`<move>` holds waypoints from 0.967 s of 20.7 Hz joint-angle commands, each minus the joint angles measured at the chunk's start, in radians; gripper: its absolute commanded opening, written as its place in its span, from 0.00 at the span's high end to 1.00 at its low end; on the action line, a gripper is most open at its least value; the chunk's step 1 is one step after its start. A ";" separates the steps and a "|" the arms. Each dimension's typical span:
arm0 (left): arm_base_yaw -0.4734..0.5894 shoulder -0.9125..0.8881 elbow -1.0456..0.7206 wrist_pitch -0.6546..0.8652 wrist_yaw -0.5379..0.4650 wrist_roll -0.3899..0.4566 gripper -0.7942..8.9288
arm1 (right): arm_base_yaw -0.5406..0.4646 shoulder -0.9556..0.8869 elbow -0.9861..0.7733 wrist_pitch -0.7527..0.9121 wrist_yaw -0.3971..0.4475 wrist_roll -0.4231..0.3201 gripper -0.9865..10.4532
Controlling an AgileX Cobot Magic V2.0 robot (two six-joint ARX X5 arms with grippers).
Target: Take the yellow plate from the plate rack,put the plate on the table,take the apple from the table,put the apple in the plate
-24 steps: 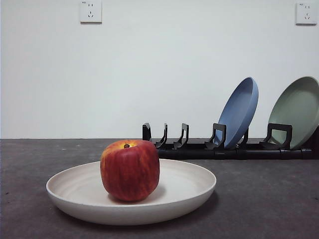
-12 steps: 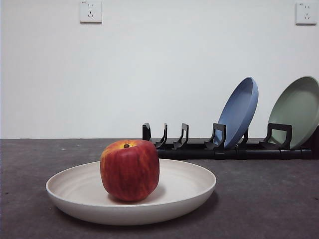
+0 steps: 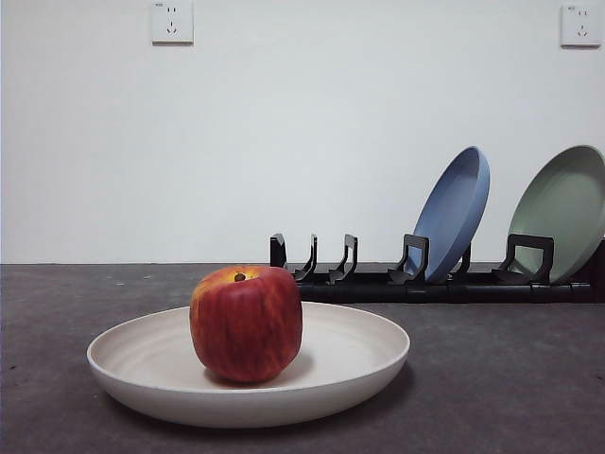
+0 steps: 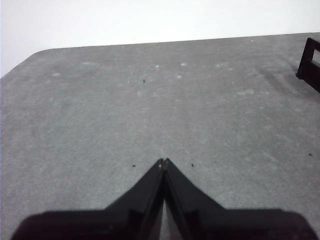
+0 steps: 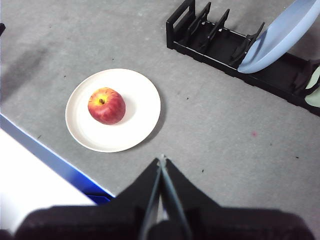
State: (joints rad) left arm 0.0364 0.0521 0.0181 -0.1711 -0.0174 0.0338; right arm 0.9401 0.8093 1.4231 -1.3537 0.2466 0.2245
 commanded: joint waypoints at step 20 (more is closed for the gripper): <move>0.002 0.013 -0.010 0.007 -0.001 0.000 0.92 | -0.953 -0.673 -1.334 1.302 -0.093 -0.220 0.91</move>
State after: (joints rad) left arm 0.0364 0.0643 0.0181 -0.1711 -0.0174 0.0338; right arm -0.0105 0.1551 0.1242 -0.0772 0.1577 -0.0097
